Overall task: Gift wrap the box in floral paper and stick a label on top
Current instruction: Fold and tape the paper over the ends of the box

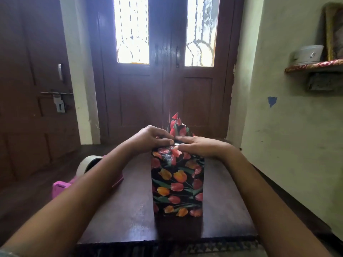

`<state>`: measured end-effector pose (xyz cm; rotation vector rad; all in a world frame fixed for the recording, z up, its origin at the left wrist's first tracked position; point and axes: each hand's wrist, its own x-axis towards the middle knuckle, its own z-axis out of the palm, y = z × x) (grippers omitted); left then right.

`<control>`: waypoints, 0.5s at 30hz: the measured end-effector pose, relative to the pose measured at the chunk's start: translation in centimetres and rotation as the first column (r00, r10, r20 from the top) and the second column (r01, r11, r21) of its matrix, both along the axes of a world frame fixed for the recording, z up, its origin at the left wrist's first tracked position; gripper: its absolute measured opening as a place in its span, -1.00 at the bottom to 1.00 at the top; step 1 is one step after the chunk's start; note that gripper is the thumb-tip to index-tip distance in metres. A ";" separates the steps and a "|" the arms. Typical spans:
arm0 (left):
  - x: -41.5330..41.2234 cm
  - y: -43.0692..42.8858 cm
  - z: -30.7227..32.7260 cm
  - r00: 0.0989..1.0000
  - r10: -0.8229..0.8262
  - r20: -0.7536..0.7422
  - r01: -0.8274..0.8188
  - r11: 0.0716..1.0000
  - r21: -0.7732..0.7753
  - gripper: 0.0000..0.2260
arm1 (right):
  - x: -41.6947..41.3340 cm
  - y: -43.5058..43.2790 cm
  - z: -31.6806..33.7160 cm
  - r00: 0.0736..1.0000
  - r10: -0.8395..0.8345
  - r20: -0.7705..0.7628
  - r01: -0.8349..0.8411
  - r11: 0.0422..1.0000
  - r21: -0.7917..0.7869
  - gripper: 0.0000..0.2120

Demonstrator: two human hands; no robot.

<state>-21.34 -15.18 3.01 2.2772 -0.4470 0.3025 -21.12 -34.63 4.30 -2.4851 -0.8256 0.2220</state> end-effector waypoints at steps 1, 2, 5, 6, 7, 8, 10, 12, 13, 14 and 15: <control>-0.1 0.1 -0.3 1.000 0.031 0.005 -0.030 0.995 -0.099 -0.87 | -0.2 0.1 -0.2 1.000 -0.009 0.000 0.009 1.000 0.013 -0.47; -0.3 0.4 -0.6 0.995 0.088 0.050 -0.076 0.976 -0.204 -0.92 | -0.3 0.1 -0.3 1.000 -0.017 0.015 0.017 1.000 0.016 -0.47; -1.3 2.8 -0.9 0.957 0.268 0.113 -0.200 0.887 -0.416 -0.93 | -0.6 0.0 -0.4 0.997 -0.035 0.069 0.034 0.999 0.013 -0.48; -1.8 4.0 -0.9 0.952 0.299 0.064 -0.252 0.886 -0.389 -0.95 | -0.9 0.0 -0.4 0.997 -0.036 0.073 0.035 0.999 0.020 -0.48; -2.4 5.2 -0.8 0.942 0.335 -0.006 -0.321 0.895 -0.308 -0.97 | -1.0 0.1 -0.4 0.996 -0.035 0.082 0.033 0.999 0.022 -0.49; -3.0 6.7 -0.8 0.918 0.390 -0.065 -0.395 0.896 -0.205 -0.95 | -1.1 0.1 -0.6 0.995 -0.034 0.094 0.033 0.999 0.018 -0.49; -4.3 9.5 -0.9 0.824 0.561 -0.084 -0.561 0.827 0.019 -0.91 | -1.2 0.1 -0.8 0.990 -0.047 0.130 0.045 0.999 0.020 -0.50; -5.4 11.9 -1.1 0.706 0.705 -0.067 -0.676 0.699 0.232 -0.87 | -1.3 0.3 -1.0 0.986 -0.062 0.158 0.057 0.998 0.040 -0.51; -5.7 12.8 -1.4 0.669 0.737 -0.099 -0.686 0.663 0.299 -0.84 | -1.3 0.3 -1.1 0.985 -0.068 0.161 0.060 0.997 0.055 -0.51; -6.2 13.6 -1.9 0.651 0.741 -0.164 -0.676 0.665 0.319 -0.80 | -1.3 0.4 -1.2 0.986 -0.070 0.153 0.060 0.996 0.066 -0.50; -6.2 14.1 -2.3 0.648 0.717 -0.257 -0.658 0.697 0.286 -0.76 | -1.1 0.4 -1.2 0.987 -0.074 0.144 0.063 0.995 0.077 -0.50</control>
